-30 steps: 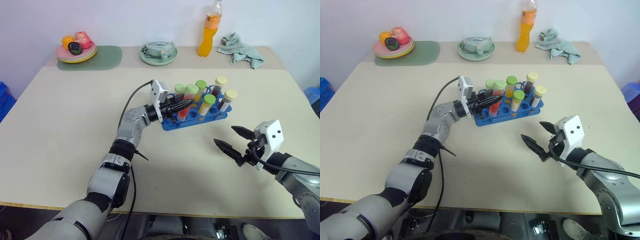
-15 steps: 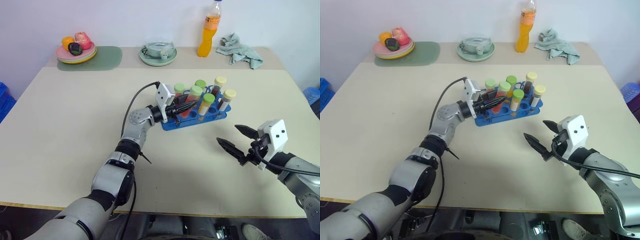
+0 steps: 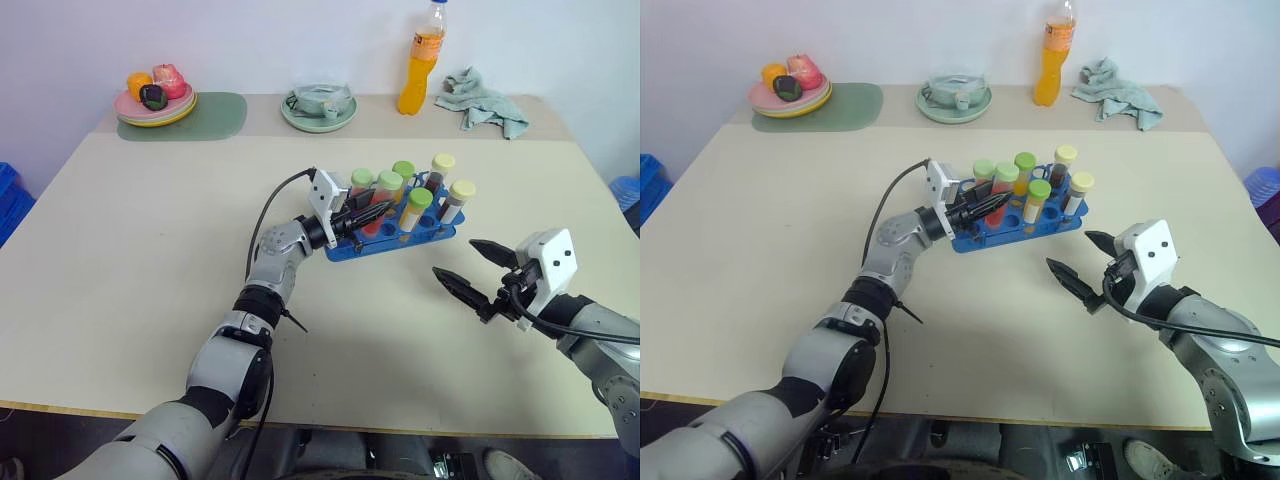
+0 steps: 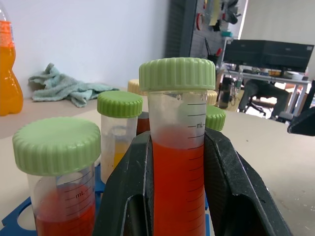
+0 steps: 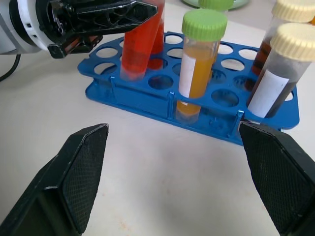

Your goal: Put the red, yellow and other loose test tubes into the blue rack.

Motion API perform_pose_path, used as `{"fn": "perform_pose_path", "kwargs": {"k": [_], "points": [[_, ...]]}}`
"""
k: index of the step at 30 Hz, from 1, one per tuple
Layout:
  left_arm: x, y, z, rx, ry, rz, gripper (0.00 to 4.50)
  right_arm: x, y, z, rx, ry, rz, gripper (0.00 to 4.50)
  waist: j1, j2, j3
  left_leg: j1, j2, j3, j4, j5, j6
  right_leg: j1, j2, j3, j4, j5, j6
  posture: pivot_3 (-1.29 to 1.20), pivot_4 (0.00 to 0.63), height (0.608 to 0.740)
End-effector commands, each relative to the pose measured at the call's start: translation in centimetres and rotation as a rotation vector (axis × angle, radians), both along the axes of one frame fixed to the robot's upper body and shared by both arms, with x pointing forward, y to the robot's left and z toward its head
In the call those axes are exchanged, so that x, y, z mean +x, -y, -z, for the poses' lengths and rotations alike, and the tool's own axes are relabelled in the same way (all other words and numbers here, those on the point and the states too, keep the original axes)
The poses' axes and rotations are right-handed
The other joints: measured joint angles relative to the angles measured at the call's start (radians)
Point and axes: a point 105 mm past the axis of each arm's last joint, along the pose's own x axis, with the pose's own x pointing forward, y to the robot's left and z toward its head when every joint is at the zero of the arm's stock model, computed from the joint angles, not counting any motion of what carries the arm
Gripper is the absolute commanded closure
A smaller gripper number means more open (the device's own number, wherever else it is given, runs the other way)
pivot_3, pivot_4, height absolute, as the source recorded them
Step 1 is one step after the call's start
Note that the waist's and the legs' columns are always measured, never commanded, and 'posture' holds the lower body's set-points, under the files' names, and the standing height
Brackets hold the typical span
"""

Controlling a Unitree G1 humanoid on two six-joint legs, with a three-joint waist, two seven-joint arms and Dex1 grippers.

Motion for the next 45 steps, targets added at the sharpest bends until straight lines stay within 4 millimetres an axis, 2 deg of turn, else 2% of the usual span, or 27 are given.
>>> {"fn": "perform_pose_path", "kwargs": {"k": [1, 5, 11, 23, 31, 38, 39, 45], "points": [[-0.5, 0.3, 0.2, -0.021, -0.025, 0.037, 3.75, -0.4, 0.1, -0.4, -0.006, 0.028, 0.003, 0.17, 0.001, 0.000, 0.000, 0.000, 0.000, 0.000, 0.000, 0.000, 0.000, 0.000, 0.000, 0.000, 0.000, 0.000, 0.000, 0.00, 0.150, 0.739], [-0.7, 0.6, 0.4, -0.007, -0.020, 0.048, 3.75, -0.9, 0.5, 0.0, -0.009, 0.024, 0.021, 0.17, 0.001, 0.000, 0.000, 0.000, 0.000, 0.000, 0.000, 0.000, 0.000, 0.000, 0.000, 0.000, 0.000, 0.000, 0.000, 0.00, 0.150, 0.739], [-0.8, -0.1, 1.6, 0.087, 0.055, 0.017, 3.75, -1.3, 0.7, 0.3, -0.008, 0.027, 0.036, 0.17, -0.001, 0.000, 0.000, 0.000, 0.000, 0.000, 0.000, 0.000, 0.000, 0.000, 0.000, 0.000, 0.000, 0.000, 0.000, 0.00, 0.150, 0.739], [-0.9, -0.7, 1.6, 0.039, -0.009, 0.061, 3.75, -1.0, 0.1, -0.1, -0.001, 0.042, 0.038, 0.17, -0.002, 0.000, 0.000, 0.000, 0.000, 0.000, 0.000, 0.000, 0.000, 0.000, 0.000, 0.000, 0.000, 0.000, 0.000, 0.00, 0.150, 0.739], [-0.7, -0.6, 1.5, 0.060, -0.013, 0.007, 0.03, -0.7, 0.0, -0.4, -0.003, 0.045, 0.031, 0.17, -0.001, 0.000, 0.000, 0.000, 0.000, 0.000, 0.000, 0.000, 0.001, 0.000, 0.000, 0.000, 0.000, 0.000, 0.000, 0.00, 0.150, 0.739], [-1.3, -3.1, 1.2, 0.112, 0.060, -0.076, 0.03, -0.9, 0.3, -0.3, -0.015, 0.030, 0.039, 0.17, -0.002, 0.000, 0.000, 0.000, 0.000, 0.000, 0.000, 0.000, 0.000, -0.001, 0.000, 0.001, 0.000, 0.000, 0.000, 0.00, 0.150, 0.739], [-1.7, -3.5, 0.8, 0.078, 0.063, -0.066, 0.03, -0.9, 0.4, -0.2, -0.022, 0.029, 0.043, 0.17, -0.001, 0.000, 0.000, 0.000, 0.000, 0.000, 0.000, 0.000, 0.001, -0.001, 0.000, 0.001, 0.000, 0.000, 0.000, 0.00, 0.150, 0.739], [-3.6, -8.8, 0.9, 0.094, 0.086, -0.161, 0.03, 0.0, 1.5, 0.1, -0.049, 0.049, 0.079, 0.17, -0.004, 0.002, -0.001, 0.000, 0.000, 0.000, -0.001, 0.000, 0.000, -0.002, 0.000, 0.001, 0.000, 0.000, 0.000, 0.00, 0.150, 0.739]]}}
